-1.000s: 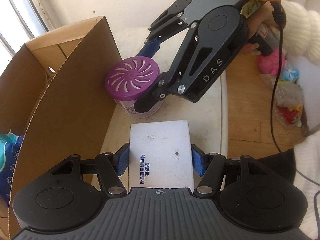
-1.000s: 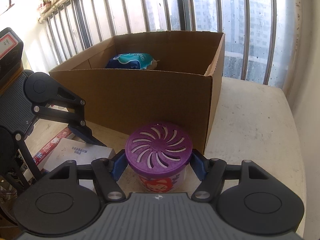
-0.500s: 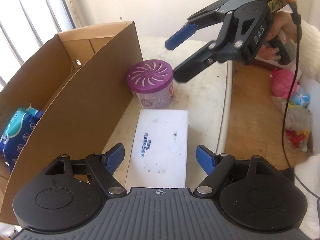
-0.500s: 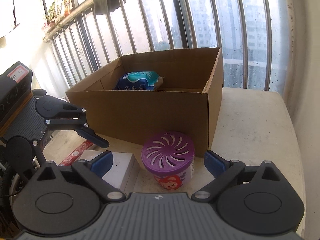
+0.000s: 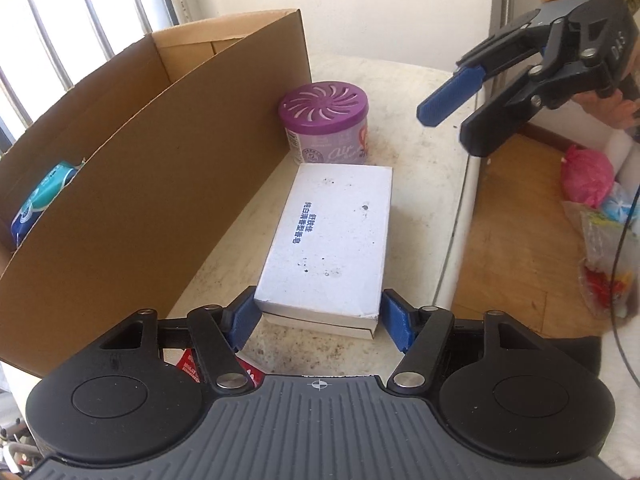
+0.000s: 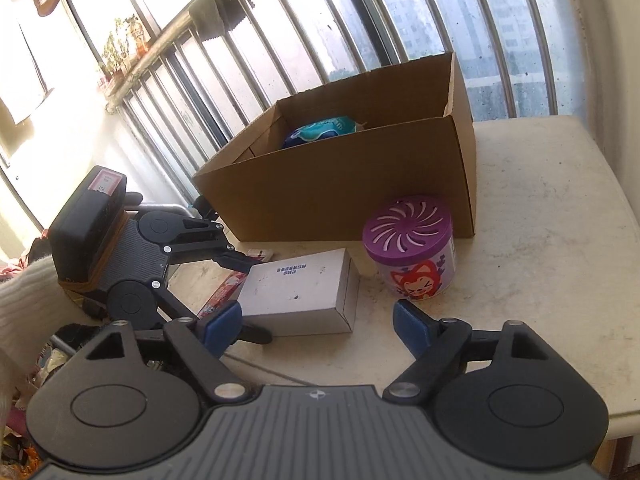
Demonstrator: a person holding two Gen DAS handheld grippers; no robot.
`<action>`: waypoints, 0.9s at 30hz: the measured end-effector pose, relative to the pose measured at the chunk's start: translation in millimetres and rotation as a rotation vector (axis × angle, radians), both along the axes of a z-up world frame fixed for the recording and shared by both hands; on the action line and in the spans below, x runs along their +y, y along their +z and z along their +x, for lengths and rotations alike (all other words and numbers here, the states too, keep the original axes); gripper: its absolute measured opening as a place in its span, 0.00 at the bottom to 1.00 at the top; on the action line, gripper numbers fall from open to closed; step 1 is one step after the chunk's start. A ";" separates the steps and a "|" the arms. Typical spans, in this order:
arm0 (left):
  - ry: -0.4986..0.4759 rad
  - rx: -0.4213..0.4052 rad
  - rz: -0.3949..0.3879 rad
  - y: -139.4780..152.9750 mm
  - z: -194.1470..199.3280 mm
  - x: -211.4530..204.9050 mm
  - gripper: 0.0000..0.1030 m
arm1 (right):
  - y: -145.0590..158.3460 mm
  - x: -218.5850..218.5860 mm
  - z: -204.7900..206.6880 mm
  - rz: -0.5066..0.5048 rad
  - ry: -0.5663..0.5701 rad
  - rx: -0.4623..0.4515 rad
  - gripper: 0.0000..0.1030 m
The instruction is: Organize objects
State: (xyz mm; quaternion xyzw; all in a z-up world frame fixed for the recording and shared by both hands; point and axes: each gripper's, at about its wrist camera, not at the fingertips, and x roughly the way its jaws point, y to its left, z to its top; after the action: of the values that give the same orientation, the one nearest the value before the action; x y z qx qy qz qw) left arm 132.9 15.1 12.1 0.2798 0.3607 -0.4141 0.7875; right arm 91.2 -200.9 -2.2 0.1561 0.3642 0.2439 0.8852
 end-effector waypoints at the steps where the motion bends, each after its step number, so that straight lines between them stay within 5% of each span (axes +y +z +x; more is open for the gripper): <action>1: -0.014 -0.011 0.000 -1.1 -0.8 -0.5 0.62 | -4.0 0.3 1.4 0.031 0.000 0.017 0.71; 12: -0.182 -0.060 -0.083 -11.0 6.9 10.8 0.61 | -33.4 15.4 21.3 0.126 -0.040 0.089 0.72; 27: -0.127 -0.081 -0.097 -6.3 -7.7 4.9 0.60 | -46.3 27.6 21.3 0.099 -0.097 0.070 0.59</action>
State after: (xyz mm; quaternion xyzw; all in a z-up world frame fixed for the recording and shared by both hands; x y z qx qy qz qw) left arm 125.2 20.0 5.9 0.2800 0.2896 -0.4687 0.7861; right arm 112.5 -173.3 -48.6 0.2257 0.3744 0.2129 0.8738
